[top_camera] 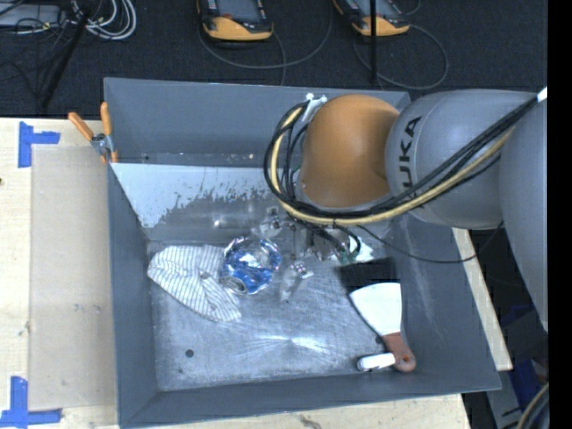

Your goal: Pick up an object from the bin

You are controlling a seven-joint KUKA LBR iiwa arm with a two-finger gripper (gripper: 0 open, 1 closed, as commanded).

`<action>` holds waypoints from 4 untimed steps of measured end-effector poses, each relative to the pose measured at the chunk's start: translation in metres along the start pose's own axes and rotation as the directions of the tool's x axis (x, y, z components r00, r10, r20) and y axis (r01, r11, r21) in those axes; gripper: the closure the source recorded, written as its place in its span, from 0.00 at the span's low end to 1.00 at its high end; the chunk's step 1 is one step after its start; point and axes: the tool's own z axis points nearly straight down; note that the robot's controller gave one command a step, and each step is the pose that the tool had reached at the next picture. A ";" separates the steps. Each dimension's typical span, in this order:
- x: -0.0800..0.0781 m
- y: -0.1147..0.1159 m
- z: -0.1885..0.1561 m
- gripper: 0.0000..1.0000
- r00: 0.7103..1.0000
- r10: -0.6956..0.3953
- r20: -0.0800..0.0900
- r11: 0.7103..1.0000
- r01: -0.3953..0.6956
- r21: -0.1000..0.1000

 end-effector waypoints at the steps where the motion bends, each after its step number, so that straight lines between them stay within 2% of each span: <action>1: 0.001 0.000 0.005 0.00 1.000 -0.002 -0.005 1.000 0.002 -0.001; 2: -0.015 0.004 0.058 1.00 0.991 0.134 -0.003 0.991 -0.134 -0.002; 3: -0.015 0.004 0.058 1.00 0.991 0.135 -0.003 0.991 -0.135 -0.002; 4: -0.018 0.006 -0.092 1.00 0.992 0.125 0.003 0.992 -0.125 0.000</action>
Offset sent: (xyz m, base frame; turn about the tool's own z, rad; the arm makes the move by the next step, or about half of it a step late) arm 0.0114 0.0074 -0.0636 0.1344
